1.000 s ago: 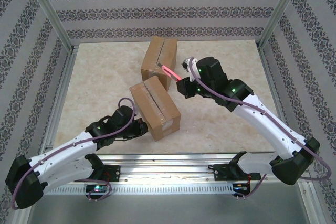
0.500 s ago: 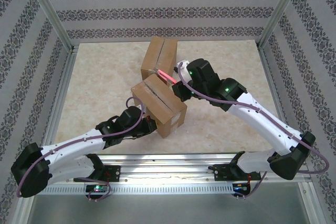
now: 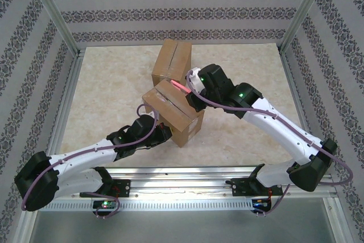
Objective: Unpack the express box
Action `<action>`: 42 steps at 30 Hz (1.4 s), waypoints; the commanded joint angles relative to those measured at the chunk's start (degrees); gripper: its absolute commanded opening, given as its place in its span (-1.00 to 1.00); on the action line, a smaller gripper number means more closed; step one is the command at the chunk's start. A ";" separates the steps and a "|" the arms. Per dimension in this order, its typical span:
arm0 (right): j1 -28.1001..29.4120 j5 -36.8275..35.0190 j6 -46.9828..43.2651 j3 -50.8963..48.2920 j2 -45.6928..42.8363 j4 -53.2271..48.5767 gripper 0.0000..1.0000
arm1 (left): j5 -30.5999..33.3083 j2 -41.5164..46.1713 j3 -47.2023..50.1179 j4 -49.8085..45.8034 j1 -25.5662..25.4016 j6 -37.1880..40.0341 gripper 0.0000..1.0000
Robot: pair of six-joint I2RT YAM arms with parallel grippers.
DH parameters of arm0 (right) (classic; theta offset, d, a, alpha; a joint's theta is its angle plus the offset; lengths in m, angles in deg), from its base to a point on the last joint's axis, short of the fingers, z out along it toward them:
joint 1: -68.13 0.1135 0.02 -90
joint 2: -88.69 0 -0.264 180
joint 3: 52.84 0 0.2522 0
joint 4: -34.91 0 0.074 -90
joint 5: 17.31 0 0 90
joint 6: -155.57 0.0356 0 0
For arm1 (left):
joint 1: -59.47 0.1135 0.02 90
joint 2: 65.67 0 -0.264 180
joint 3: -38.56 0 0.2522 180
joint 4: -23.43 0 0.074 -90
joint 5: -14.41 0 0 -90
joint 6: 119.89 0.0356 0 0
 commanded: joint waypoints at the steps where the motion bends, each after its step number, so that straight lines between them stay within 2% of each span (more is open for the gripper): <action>1: 0.89 -0.29 -1.90 2.13 0.57 -1.22 -1.00 | 0.70 2.12 -0.58 -0.67 -0.75 0.08 -1.00; 5: 1.63 0.01 -3.36 2.51 0.97 -1.35 -1.00 | 2.39 9.52 -4.94 -18.36 -0.66 4.49 -0.86; 8: 2.07 -0.07 -4.03 2.91 1.58 -1.46 -1.00 | 4.96 14.70 -9.70 -33.79 -0.33 7.60 -0.83; 11: 2.63 -0.79 -3.60 3.27 2.58 -0.97 -1.00 | 7.45 17.50 -12.16 -39.86 0.45 9.32 -0.81; 13: 3.11 -1.12 -3.02 3.36 3.18 -0.36 -1.00 | 7.74 17.73 -12.55 -38.84 2.12 10.00 -0.72; 16: 4.04 -2.10 -2.13 3.72 4.05 0.83 -1.00 | 6.91 17.20 -12.77 -33.67 5.82 10.64 -0.41; 18: 4.54 -2.34 -1.78 3.46 4.21 1.88 -1.00 | 3.88 16.51 -11.93 -27.19 9.56 10.33 -0.05; 21: 4.81 -2.25 -1.73 2.98 4.16 3.18 -1.00 | -2.89 14.78 -9.23 -15.74 15.45 7.80 0.25; 23: 4.94 -2.18 -1.99 2.60 4.11 3.75 -1.00 | -5.43 13.49 -7.55 -9.10 17.75 5.79 0.37; 32: 4.99 -2.92 -3.05 1.43 3.97 4.39 -1.00 | -8.80 6.87 -3.45 3.61 18.94 2.49 0.58; 39: 4.90 -2.59 -3.10 0.69 3.72 4.74 -1.00 | -8.30 7.69 -1.80 0.55 18.94 1.96 0.67; 42: 4.91 -2.22 -2.97 0.25 3.80 4.86 -1.00 | -7.94 7.59 -0.26 2.29 18.90 1.55 0.70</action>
